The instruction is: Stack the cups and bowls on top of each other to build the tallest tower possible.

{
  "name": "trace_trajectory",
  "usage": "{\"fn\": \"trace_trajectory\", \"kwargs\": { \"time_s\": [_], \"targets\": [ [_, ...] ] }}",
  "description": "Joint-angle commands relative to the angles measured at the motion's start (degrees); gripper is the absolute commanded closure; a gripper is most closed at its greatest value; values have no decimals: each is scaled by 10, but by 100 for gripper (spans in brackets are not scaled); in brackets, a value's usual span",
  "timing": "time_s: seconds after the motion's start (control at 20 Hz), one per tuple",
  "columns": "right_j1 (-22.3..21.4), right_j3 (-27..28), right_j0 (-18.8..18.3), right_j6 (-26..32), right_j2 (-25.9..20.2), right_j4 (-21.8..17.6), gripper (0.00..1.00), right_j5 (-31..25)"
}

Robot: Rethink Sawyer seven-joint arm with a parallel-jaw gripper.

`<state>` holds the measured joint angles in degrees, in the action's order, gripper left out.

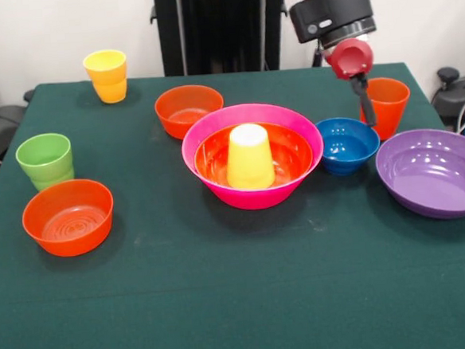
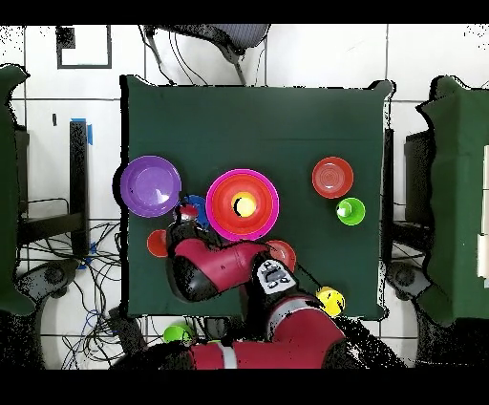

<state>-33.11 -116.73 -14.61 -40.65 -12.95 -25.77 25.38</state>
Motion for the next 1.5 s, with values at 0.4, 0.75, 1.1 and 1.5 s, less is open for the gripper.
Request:
{"fn": "trace_trajectory", "kwargs": {
  "time_s": [0.4,0.75,1.1,1.5],
  "targets": [
    [33,-54,-44,-153,-71,-37,0,-70],
    [91,-36,-55,-165,-81,-57,0,-67],
    [87,-38,-47,-181,-84,-62,0,-41],
    [74,-30,-9,-171,-94,-52,0,-59]
  ]
}}
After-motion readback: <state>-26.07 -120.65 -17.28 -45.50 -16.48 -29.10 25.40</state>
